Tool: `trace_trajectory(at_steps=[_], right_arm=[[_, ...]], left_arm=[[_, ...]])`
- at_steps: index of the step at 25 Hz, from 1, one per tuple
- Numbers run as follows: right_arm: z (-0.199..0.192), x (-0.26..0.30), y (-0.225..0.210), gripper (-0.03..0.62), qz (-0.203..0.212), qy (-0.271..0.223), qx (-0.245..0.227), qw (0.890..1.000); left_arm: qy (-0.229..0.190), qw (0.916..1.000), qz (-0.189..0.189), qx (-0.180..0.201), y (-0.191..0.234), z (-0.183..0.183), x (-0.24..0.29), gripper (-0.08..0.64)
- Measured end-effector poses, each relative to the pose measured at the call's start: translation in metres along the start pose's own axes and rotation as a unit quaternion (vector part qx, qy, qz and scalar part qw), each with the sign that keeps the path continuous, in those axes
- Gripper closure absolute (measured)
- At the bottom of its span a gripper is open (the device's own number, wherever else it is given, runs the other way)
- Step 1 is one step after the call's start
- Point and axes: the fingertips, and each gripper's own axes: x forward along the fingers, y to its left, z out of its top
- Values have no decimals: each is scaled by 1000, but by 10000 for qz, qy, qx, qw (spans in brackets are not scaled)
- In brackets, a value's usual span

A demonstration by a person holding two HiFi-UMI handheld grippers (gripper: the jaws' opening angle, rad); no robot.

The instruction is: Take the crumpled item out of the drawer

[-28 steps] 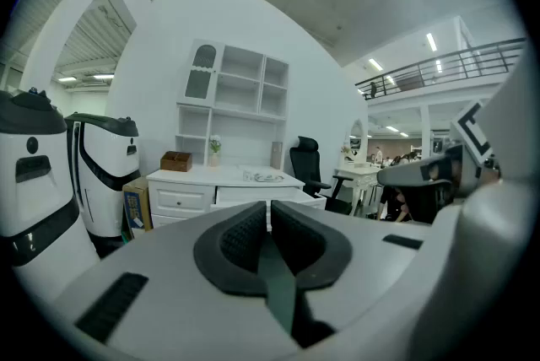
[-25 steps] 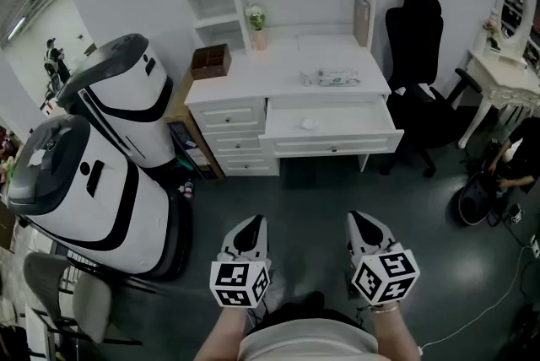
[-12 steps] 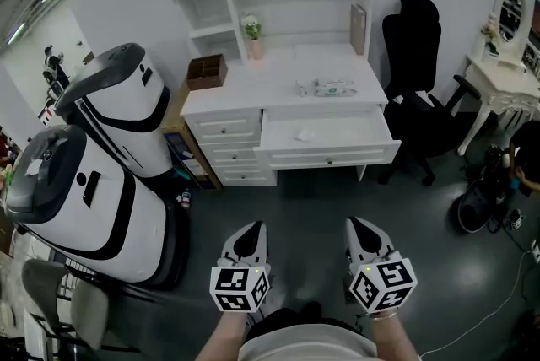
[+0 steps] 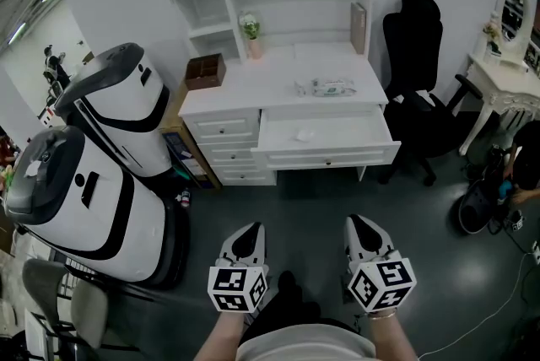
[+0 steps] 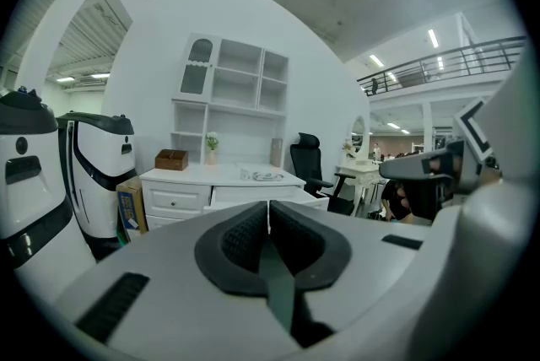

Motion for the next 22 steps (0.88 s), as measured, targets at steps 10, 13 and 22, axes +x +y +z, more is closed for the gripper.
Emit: trace_trajectory(at_steps=[10,13,22], right_arm=[[-1,51,-16,546,-61,198,33,9998],[2,81,-19,534,-4,253,-11,9997],[26,181,-38,526,-89,170,69,9998]], left_arm=[[138,9999,-51,-77,21,2,50,558],[135,9998,-111,-95,32,9,76,558],[208,9995,-248,-61,81,31,162,549]])
